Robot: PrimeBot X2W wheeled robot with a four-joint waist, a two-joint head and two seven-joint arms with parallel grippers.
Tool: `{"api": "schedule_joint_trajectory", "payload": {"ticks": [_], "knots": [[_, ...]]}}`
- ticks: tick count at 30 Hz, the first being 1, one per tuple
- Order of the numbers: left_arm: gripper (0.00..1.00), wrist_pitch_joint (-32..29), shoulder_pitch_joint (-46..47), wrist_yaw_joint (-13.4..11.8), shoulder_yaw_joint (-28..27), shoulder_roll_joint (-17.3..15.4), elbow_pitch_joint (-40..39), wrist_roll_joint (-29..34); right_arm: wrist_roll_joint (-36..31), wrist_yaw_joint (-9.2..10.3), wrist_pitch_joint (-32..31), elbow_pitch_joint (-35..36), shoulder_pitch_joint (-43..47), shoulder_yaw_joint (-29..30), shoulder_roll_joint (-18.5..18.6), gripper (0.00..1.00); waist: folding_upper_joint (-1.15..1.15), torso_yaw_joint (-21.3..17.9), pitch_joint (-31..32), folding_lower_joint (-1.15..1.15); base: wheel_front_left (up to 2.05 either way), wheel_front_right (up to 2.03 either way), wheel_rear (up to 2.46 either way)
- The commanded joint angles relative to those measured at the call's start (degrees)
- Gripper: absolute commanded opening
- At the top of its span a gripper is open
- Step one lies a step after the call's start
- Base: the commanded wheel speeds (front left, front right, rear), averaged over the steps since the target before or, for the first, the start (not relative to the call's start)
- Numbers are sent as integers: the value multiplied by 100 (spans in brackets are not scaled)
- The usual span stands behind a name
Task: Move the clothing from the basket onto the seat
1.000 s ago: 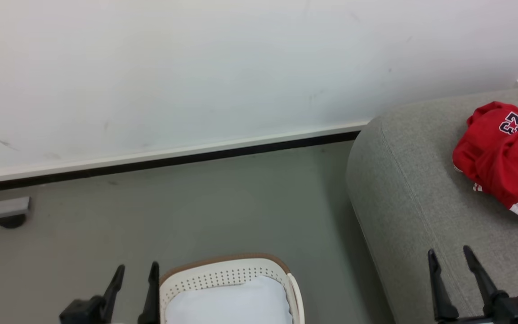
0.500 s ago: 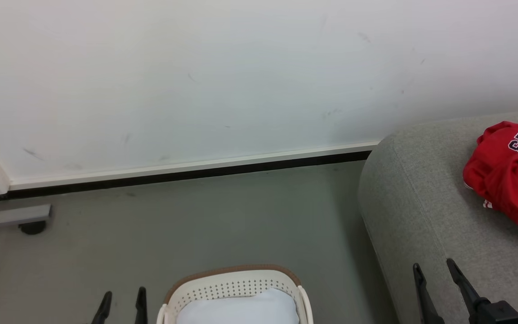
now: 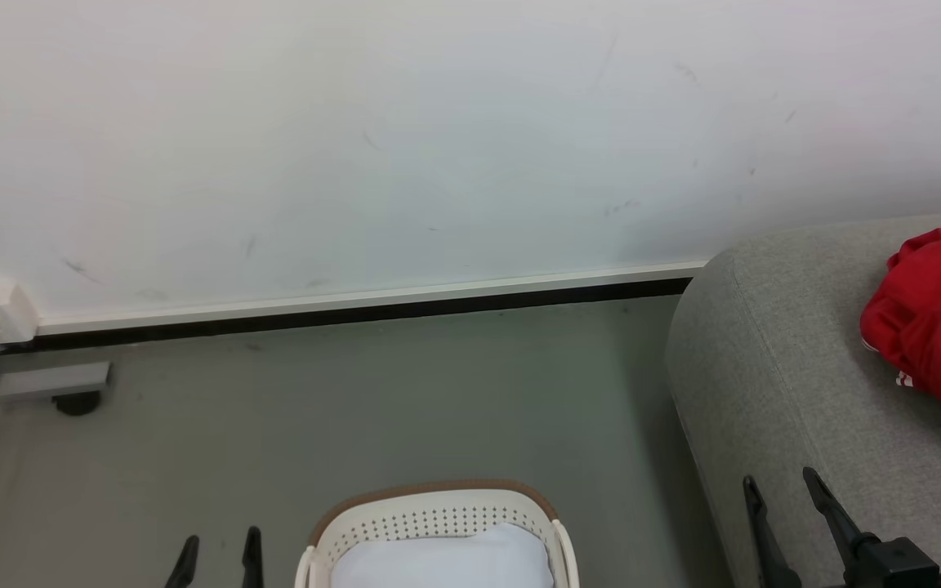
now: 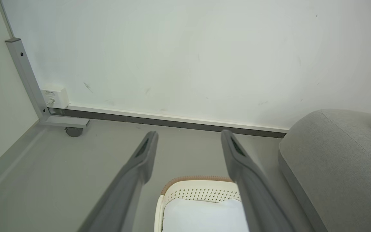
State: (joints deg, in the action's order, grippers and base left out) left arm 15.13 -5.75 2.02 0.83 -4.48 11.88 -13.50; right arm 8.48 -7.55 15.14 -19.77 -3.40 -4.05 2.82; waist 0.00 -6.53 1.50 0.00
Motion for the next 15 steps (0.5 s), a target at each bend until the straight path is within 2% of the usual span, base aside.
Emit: {"api": "schedule_joint_trajectory", "payload": {"ticks": [1,10,11,15], "knots": [[100,2,16,29,-46,8,21,120,5,13,0,-26,-33,-8,15,100,0,4,2,0,0,0,0],[100,2,41,197,-162,106,-5,170,35,13,0,-53,-49,-72,14,100,0,-4,-8,0,0,0,0],[0,-2,10,202,-152,103,15,140,18,-1,0,-46,-1,-77,0,0,0,-3,-8,0,0,0,0],[0,-14,-36,201,-132,161,226,116,44,-1,-7,-213,148,-91,-19,0,0,-1,-8,1,0,0,0]]}}
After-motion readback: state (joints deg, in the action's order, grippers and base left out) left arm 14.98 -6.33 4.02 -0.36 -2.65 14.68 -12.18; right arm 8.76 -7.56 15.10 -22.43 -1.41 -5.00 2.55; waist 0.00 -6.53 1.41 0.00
